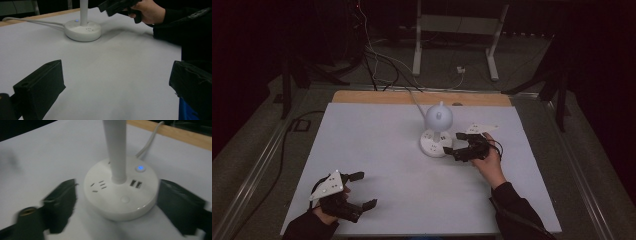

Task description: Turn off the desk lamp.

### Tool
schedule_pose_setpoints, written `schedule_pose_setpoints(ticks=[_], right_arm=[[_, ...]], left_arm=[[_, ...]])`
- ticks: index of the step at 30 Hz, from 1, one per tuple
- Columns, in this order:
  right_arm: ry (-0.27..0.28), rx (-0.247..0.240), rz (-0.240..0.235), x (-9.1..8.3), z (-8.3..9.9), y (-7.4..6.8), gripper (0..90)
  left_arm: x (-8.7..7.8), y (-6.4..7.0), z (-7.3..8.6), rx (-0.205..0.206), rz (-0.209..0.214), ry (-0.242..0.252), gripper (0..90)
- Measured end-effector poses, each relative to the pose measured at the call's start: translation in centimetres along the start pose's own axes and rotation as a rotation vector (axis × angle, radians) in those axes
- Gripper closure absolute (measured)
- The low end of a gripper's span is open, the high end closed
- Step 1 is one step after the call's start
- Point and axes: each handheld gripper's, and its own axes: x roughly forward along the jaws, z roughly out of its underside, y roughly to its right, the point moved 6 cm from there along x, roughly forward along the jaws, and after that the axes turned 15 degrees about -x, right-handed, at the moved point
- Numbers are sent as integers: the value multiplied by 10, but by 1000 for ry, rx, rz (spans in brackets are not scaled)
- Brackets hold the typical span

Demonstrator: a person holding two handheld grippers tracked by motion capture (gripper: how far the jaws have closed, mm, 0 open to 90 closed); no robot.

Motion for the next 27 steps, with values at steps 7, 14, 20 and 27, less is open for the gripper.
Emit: schedule_pose_setpoints(ticks=[7, 14, 20, 27], right_arm=[[33, -9, -53, -12, -1, -9, 0], [81, -35, -39, -30, 3, -18, 0], [49, -34, -28, -51, 18, -27, 0], [34, -21, -16, -72, 36, -40, 0]], left_arm=[[0, 0, -1, 1, 4, 4, 4], [-1, 1, -1, 0, 6, 9, 4], [-1, 1, -1, -1, 7, 8, 4], [0, 1, 0, 4, 4, -1, 5]])
